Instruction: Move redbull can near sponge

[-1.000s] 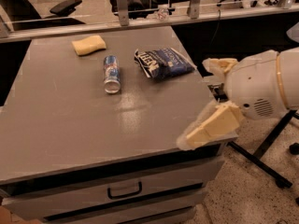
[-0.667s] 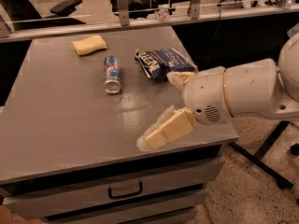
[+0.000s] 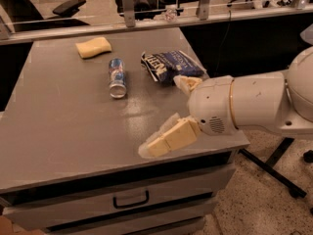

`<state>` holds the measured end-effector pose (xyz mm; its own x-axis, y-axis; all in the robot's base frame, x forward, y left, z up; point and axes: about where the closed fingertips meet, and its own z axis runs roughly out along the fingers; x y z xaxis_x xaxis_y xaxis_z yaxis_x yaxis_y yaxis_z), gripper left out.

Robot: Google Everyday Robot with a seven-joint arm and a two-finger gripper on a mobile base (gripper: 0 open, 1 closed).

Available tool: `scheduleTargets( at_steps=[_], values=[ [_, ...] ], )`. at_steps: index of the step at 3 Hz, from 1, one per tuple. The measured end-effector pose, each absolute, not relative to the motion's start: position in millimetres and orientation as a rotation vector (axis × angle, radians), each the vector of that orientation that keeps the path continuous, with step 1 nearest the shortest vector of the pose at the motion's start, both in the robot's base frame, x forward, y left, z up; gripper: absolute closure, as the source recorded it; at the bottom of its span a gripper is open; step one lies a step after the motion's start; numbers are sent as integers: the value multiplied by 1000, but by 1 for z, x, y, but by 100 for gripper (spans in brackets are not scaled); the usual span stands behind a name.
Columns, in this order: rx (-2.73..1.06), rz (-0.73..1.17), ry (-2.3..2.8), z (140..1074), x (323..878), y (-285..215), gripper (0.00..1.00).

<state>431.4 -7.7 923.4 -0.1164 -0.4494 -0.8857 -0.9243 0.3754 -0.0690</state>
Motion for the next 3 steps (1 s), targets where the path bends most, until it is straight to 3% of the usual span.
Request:
scheduleTargets(
  at_steps=[3],
  values=[
    [-1032,595,1594,875,499,63,0]
  ],
)
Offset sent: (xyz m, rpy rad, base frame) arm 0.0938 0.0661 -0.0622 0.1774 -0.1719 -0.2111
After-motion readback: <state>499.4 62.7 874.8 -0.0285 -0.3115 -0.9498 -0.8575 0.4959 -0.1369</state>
